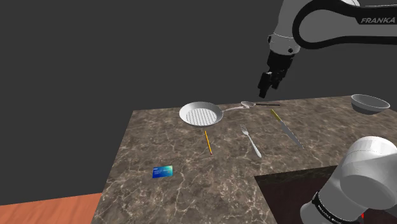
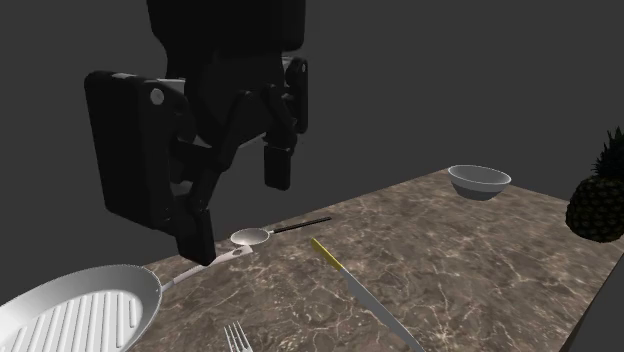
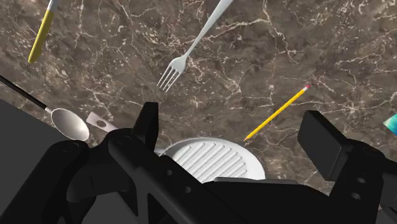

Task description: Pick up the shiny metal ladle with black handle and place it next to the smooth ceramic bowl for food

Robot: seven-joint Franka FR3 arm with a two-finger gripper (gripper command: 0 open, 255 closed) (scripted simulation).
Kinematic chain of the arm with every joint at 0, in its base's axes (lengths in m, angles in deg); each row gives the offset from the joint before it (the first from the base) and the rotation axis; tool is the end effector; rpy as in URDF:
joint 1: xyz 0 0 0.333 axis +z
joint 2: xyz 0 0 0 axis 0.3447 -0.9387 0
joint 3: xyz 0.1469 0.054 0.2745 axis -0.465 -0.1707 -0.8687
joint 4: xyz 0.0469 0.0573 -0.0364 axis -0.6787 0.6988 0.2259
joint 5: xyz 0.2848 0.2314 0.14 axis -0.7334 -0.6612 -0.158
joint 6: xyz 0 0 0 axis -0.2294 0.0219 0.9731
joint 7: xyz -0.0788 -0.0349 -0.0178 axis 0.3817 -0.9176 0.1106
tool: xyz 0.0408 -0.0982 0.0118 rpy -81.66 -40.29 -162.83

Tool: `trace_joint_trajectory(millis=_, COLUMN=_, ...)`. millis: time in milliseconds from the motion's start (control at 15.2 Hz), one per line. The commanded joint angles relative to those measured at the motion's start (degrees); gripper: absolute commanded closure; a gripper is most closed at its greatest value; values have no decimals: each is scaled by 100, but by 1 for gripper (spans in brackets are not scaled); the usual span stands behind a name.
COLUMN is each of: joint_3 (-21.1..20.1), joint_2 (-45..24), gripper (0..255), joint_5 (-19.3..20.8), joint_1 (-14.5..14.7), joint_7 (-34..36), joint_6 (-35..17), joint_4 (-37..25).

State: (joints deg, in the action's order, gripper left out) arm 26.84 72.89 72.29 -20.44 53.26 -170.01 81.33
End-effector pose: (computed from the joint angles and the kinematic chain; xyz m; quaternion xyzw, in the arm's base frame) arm 0.3293 -0.0081 0.5931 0.9974 -0.0046 0.0538 0.0474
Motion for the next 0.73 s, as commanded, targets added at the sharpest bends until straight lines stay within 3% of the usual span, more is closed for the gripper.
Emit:
trace_joint_trajectory(millis=0, joint_3=0, joint_2=0, gripper=0, joint_5=0, joint_1=0, joint_7=0, joint_6=0, joint_4=0)
trace_joint_trajectory(millis=660, joint_3=1406, joint_2=-489, gripper=0, joint_5=842, joint_1=-77, joint_7=-2277, joint_6=-1024, joint_4=532)
